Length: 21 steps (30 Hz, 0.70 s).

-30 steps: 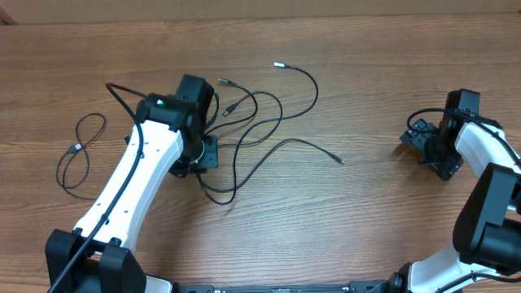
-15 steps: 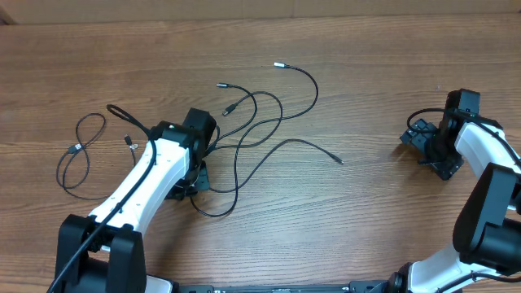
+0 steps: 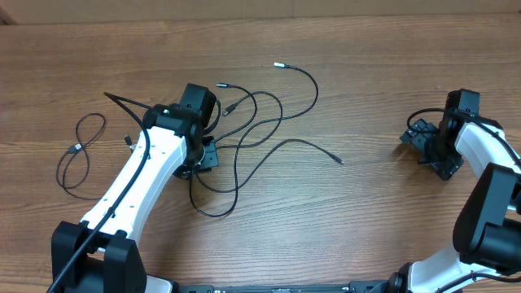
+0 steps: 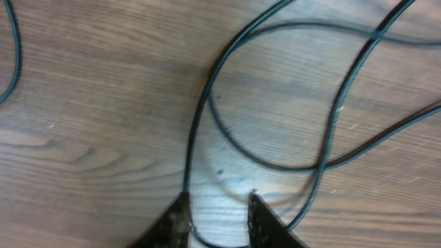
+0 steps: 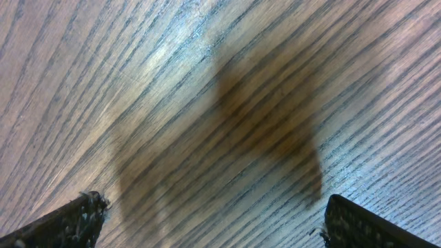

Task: Untangle cables
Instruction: 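Pull the grasped cable left and up with the left gripper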

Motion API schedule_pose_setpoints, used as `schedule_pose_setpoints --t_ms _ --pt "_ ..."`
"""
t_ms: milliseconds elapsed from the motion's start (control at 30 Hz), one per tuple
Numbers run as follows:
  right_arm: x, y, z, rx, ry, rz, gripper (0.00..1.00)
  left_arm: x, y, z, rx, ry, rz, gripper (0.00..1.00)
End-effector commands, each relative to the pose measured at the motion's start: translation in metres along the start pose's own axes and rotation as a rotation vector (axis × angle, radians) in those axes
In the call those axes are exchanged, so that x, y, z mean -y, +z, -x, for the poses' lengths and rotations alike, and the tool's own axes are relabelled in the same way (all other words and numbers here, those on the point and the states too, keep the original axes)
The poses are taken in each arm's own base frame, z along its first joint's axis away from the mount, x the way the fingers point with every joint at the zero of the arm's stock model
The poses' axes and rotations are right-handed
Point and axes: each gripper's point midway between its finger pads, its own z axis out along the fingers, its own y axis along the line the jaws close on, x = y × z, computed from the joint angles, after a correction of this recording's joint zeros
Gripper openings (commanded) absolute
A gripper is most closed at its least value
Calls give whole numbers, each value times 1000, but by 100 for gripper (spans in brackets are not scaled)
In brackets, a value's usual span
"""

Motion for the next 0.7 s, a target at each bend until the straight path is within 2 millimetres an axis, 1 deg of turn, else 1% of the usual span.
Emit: schedule_pose_setpoints --t_ms 0,67,133,200,467,533,600,667 --pt "1 1 0 1 9 1 100 15 -2 5 6 -3 -77 12" --pt "1 1 0 1 9 1 100 17 4 1 -2 -19 -78 12" --pt "1 1 0 1 9 1 100 17 12 -4 -12 -13 -66 15" --pt "1 1 0 1 9 0 100 14 20 -9 -24 -11 -51 18" --pt "1 1 0 1 9 1 100 2 53 -30 -59 -12 -13 19" --pt "1 1 0 1 9 0 100 -4 60 -31 -41 -12 15 23" --pt "1 1 0 1 9 1 100 -8 65 -27 -9 -13 38 23" --pt "1 1 0 1 9 1 100 -7 71 -22 24 -20 36 24"
